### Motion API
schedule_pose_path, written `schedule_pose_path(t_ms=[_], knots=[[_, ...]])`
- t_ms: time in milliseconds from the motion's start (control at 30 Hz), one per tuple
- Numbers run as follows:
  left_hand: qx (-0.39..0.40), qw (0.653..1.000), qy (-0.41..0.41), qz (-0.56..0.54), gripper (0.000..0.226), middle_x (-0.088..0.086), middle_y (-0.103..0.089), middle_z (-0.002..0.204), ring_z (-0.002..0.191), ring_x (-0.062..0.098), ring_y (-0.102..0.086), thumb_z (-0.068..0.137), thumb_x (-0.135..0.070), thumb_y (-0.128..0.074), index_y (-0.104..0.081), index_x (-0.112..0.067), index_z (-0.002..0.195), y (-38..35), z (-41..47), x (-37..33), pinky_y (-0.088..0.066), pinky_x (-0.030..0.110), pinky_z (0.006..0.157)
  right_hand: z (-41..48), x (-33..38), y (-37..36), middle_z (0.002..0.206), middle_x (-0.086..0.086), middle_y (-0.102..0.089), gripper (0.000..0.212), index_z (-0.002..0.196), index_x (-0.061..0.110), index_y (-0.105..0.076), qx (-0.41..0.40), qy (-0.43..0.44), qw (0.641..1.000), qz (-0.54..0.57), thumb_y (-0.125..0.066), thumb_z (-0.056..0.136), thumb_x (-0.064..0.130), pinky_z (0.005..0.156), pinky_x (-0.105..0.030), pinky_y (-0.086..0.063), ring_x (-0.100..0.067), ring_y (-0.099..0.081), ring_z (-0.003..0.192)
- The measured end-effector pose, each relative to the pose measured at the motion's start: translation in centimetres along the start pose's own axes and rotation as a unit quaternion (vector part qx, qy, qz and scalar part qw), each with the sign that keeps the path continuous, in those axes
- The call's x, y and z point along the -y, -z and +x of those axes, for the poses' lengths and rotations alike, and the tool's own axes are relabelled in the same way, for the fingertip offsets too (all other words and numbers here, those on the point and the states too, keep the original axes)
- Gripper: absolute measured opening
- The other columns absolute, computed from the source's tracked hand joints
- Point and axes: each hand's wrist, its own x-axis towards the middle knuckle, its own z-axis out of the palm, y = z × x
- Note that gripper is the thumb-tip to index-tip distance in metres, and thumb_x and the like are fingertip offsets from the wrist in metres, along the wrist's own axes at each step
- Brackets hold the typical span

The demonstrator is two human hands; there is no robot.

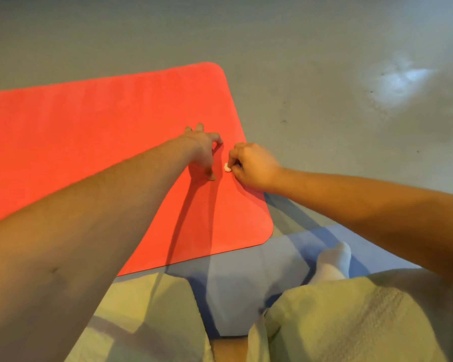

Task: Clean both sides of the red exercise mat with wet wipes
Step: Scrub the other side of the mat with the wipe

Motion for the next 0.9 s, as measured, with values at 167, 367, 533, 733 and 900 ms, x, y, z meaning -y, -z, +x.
schedule_pose_path(t_ms=[167, 367, 533, 733, 900], knots=[[-0.023, 0.999, -0.004, -0.025, 0.118, 0.015, -0.034, 0.148, 0.136, 0.041, -0.035, 0.051, -0.053, -0.1, -0.038, -0.039, 0.151, -0.1, 0.5, 0.3, -0.04, 0.042, 0.109, -5.3, -0.2, -0.3, 0.089, 0.004, -0.063, 0.012, 0.085, 0.02, -0.07, 0.046, 0.083, 0.995, -0.016, -0.06, 0.08, 0.017, 0.064, -0.035, -0.049, -0.025, -0.063, 0.079], [0.003, 1.0, -0.003, -0.028, 0.153, 0.016, -0.023, 0.16, 0.15, 0.04, -0.025, 0.042, -0.049, -0.103, -0.014, -0.031, 0.164, -0.2, 1.8, 0.3, -0.037, 0.048, 0.12, -0.9, -0.6, 0.0, 0.091, 0.003, -0.065, 0.014, 0.087, 0.022, -0.073, 0.026, 0.047, 0.998, -0.017, -0.059, 0.085, 0.024, 0.065, -0.035, -0.049, -0.025, -0.063, 0.084], [0.027, 1.0, -0.004, -0.011, 0.121, 0.013, -0.04, 0.144, 0.13, 0.035, -0.054, 0.044, -0.058, -0.1, -0.045, -0.026, 0.147, 1.2, 2.2, 0.1, -0.049, 0.038, 0.105, 6.9, -1.2, 1.2, 0.088, 0.002, -0.072, 0.006, 0.084, 0.023, -0.074, 0.01, -0.045, 0.999, -0.019, -0.07, 0.084, 0.027, 0.067, -0.031, -0.05, -0.026, -0.067, 0.085], [-0.062, 0.998, -0.021, -0.025, 0.097, 0.011, -0.047, 0.14, 0.13, 0.036, -0.053, 0.062, -0.058, -0.093, -0.052, -0.037, 0.147, 1.9, 3.6, 1.5, -0.048, 0.04, 0.104, 4.3, -1.2, 0.7, 0.096, 0.002, -0.07, 0.008, 0.085, 0.024, -0.071, -0.003, -0.008, 0.999, -0.044, -0.063, 0.088, 0.026, 0.066, -0.034, -0.049, -0.028, -0.066, 0.086], [-0.055, 0.998, -0.02, -0.033, 0.133, 0.015, -0.036, 0.149, 0.142, 0.039, -0.036, 0.045, -0.062, -0.098, -0.032, -0.033, 0.158, 1.9, 6.0, 2.5, -0.04, 0.044, 0.115, 2.1, -2.3, 0.3, 0.093, 0.007, -0.064, 0.013, 0.087, 0.024, -0.07, -0.001, 0.066, 0.997, -0.046, -0.058, 0.083, 0.021, 0.065, -0.037, -0.05, -0.023, -0.064, 0.084]])
